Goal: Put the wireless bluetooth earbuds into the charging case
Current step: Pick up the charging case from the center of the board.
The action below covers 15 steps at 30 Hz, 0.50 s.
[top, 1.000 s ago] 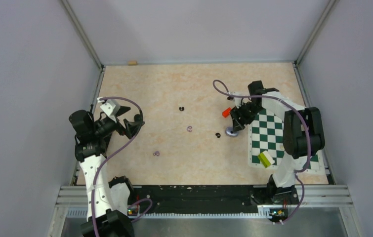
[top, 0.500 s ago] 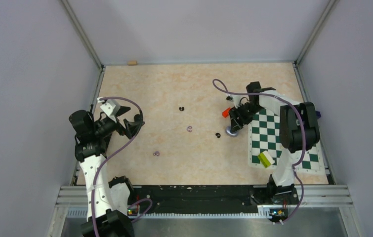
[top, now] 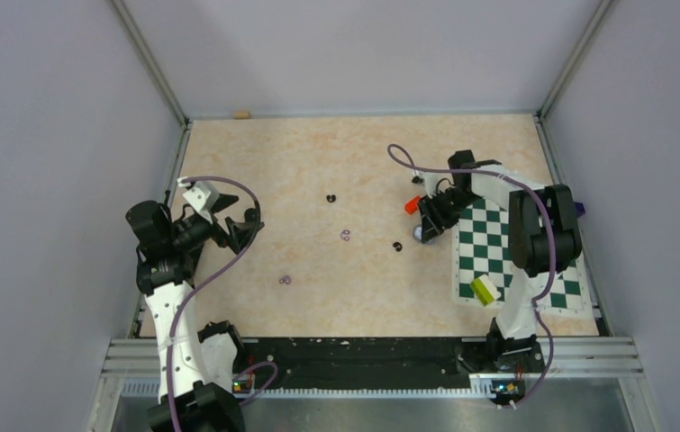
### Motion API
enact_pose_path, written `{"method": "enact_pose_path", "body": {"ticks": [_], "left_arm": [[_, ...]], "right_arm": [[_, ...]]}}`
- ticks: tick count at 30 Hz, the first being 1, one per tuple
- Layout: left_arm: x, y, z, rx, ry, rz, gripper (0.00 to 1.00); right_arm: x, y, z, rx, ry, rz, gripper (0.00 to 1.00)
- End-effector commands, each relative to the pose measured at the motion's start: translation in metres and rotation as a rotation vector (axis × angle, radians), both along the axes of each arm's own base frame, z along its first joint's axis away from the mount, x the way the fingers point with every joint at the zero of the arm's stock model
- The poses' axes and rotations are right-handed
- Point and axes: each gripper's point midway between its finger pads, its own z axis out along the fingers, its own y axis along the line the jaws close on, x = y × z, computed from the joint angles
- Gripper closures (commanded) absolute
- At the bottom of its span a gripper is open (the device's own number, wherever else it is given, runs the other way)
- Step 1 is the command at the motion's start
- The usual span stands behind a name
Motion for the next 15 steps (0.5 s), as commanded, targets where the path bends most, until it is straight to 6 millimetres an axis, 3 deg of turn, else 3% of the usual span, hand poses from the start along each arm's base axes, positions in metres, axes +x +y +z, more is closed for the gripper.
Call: {"method": "enact_pose_path", "body": {"ticks": [1, 4, 9, 15], "left_arm": [[-0.002, -0.001, 0.008, 0.017, -0.047, -0.026, 0.01], [-0.002, -0.002, 0.009, 0.018, -0.05, -0.027, 0.01], [-0.003, -0.003, 0.008, 0.01, -0.045, -0.043, 0.01], [-0.004, -0.009, 0.008, -0.017, -0.035, -0.103, 0.01]], "right_arm": [[0.002, 0.0, -0.006, -0.016, -0.008, 0.016, 0.52], [0.0, 0.005, -0.005, -0.015, -0.009, 0.027, 0.54], [0.004, 0.005, 0.004, -0.013, -0.048, 0.032, 0.77], [0.013, 0.014, 0.054, 0.067, -0.225, 0.053, 0.88]]}}
